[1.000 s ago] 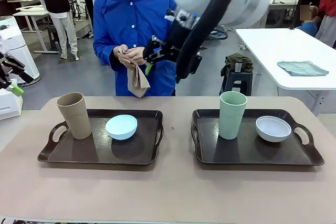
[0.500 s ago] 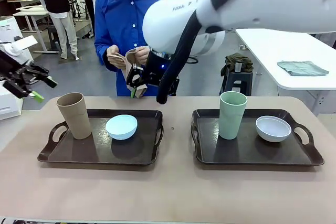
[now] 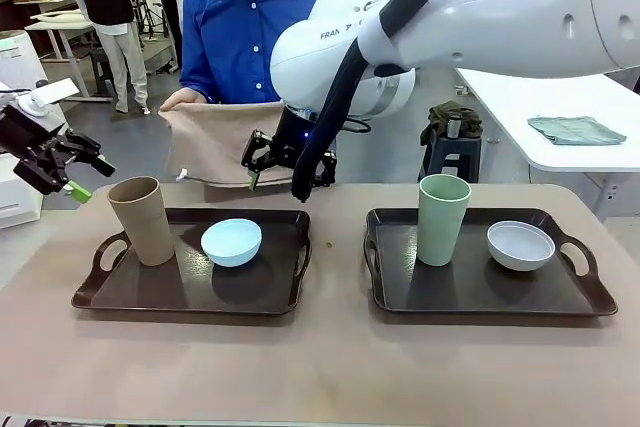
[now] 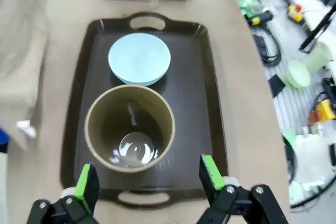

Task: Set up a tray with a mat and arrange the tableware.
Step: Pick up the Picnic Bowl and Reusable plastic cup from the Handle tray in front of the human's position and hold them in the air.

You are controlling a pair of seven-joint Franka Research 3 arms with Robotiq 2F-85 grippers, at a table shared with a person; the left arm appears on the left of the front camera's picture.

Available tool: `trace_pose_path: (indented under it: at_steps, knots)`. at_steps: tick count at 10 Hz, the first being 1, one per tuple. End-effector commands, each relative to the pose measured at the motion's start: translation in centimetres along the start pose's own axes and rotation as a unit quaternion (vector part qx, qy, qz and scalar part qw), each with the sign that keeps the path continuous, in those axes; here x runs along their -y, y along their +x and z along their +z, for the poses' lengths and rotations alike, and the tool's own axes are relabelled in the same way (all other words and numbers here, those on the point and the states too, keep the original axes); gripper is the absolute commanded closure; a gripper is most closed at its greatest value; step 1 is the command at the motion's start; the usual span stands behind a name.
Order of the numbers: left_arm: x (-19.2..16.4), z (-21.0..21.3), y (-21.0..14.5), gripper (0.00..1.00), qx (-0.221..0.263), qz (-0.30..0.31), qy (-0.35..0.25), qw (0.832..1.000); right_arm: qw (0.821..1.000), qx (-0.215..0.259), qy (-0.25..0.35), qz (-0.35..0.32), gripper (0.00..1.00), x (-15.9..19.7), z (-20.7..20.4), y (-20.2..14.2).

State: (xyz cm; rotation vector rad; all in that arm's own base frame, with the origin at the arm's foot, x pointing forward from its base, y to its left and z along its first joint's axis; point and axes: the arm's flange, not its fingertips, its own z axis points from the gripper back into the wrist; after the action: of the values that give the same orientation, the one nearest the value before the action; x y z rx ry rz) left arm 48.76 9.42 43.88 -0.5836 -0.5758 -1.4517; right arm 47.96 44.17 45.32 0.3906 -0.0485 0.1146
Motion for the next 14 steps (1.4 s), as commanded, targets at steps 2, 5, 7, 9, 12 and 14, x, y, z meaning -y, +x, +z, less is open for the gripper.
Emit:
trace_pose_path:
  at_steps: [2, 5, 7, 9, 12, 14]
  knots:
    - [-0.3, 1.2, 1.7, 0.0, 0.002, 0.036, 0.023, 0.999, 1.0, 0.0, 0.0, 0.0, 0.0, 0.0, 0.0, 0.0]
    - [-0.2, 0.4, 0.2, 0.0, 0.0, -0.001, 0.005, 1.0, 1.0, 0.0, 0.0, 0.0, 0.0, 0.0, 0.0, 0.0]
    - [-0.3, 0.5, 0.5, 0.0, -0.001, 0.008, 0.007, 1.0, 1.0, -0.001, 0.002, -0.002, 0.0, -0.1, 0.1, -0.1]
    - [-2.2, 0.9, -2.7, 0.0, 0.014, -0.024, 0.001, 1.0, 1.0, -0.025, -0.008, -0.015, 0.0, 0.2, -1.8, 0.1]
    - [-4.0, 0.8, -6.8, 0.0, 0.057, -0.028, 0.028, 0.998, 0.999, -0.029, -0.015, -0.033, 0.0, -0.1, -3.9, 0.3]
    - [-5.2, -0.8, -7.8, 0.0, 0.073, -0.018, -0.015, 0.997, 0.997, -0.051, -0.036, -0.036, 0.0, -1.6, -6.5, 0.8]
